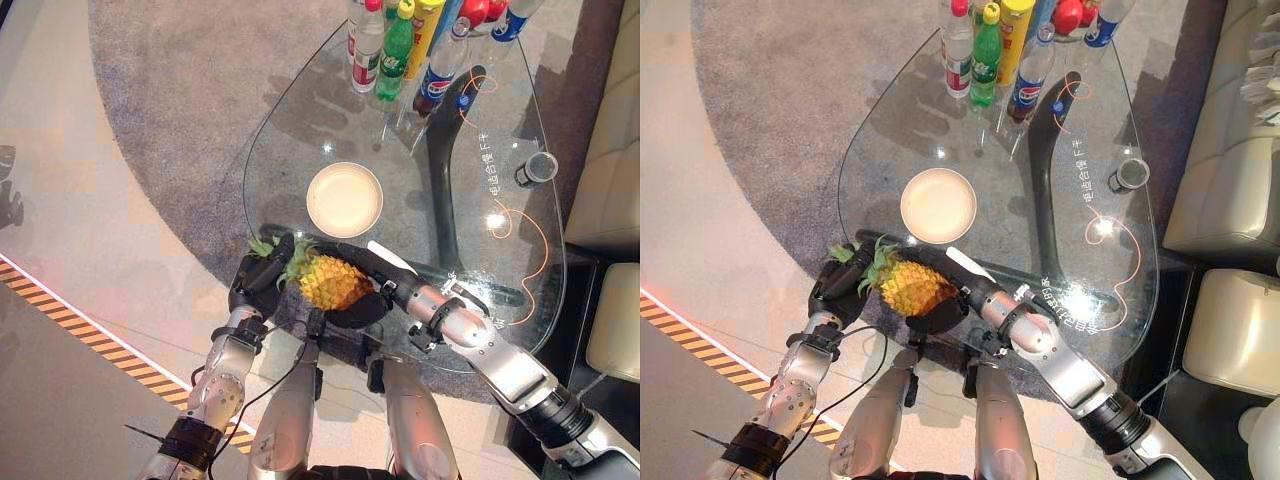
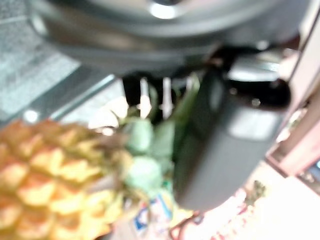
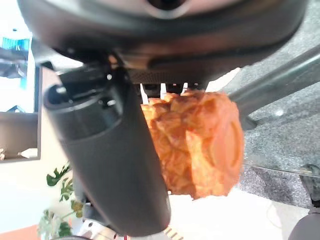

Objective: Pick up the fruit to the plate

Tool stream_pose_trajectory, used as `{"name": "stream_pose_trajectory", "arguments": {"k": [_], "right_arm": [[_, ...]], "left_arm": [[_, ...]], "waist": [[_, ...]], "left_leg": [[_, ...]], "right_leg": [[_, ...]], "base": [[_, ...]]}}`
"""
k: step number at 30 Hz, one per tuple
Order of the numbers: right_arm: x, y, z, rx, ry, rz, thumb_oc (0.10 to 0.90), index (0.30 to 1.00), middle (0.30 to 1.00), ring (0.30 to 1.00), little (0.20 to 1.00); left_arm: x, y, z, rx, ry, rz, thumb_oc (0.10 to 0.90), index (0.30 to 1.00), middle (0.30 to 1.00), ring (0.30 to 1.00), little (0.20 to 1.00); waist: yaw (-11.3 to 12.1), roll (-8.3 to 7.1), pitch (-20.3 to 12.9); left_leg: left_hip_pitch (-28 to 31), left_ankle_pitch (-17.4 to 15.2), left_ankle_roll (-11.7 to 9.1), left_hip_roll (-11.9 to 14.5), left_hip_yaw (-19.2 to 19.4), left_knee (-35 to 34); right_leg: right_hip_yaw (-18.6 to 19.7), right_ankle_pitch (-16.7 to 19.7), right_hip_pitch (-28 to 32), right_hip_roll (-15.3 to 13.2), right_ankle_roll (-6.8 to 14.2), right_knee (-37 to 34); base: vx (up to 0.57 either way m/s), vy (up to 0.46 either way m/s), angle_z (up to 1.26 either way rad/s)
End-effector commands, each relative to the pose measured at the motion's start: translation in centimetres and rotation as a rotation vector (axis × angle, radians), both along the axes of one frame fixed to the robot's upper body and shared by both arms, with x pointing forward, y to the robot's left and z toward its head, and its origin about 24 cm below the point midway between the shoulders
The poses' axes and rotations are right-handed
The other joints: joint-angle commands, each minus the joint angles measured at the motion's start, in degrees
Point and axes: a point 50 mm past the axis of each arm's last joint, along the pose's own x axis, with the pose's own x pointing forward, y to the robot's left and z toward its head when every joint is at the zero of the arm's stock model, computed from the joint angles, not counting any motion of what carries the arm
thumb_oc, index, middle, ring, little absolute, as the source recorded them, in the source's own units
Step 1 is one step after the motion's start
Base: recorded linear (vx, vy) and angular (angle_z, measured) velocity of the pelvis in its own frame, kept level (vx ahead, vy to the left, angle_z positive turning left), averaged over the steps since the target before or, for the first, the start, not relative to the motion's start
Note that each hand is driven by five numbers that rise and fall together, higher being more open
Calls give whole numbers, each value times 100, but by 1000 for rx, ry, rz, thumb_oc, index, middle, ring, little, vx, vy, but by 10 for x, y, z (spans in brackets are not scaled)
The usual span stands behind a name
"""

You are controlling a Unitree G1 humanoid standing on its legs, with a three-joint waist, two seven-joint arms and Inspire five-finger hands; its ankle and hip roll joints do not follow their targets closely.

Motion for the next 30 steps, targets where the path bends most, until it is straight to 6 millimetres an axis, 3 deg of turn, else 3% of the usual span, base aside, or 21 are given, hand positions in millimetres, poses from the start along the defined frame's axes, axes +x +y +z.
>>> {"name": "stream_pose_trajectory", "arguments": {"k": [1,20,30], "right_arm": [[6,-17,70,139,-363,-126,800,900,900,900,900],[2,-65,68,165,-426,-364,800,900,900,900,900],[1,-62,57,176,-361,-338,800,900,900,900,900]], "left_arm": [[-7,1,30,-46,-212,-26,100,300,300,300,200],[-11,21,30,9,-231,49,100,300,300,300,200],[-10,26,44,17,-291,85,100,300,300,300,200]], "waist": [[-113,-268,-152],[-213,-312,-152],[-203,-294,-152]], "left_leg": [[132,-877,268,-302,303,831],[216,-917,246,-230,373,781],[200,-887,222,-213,358,779]], "right_leg": [[528,515,577,19,460,-912],[534,482,647,57,485,-933],[501,465,656,75,461,-941]], "base": [[0,0,0],[6,-6,-3],[0,0,0]]}}
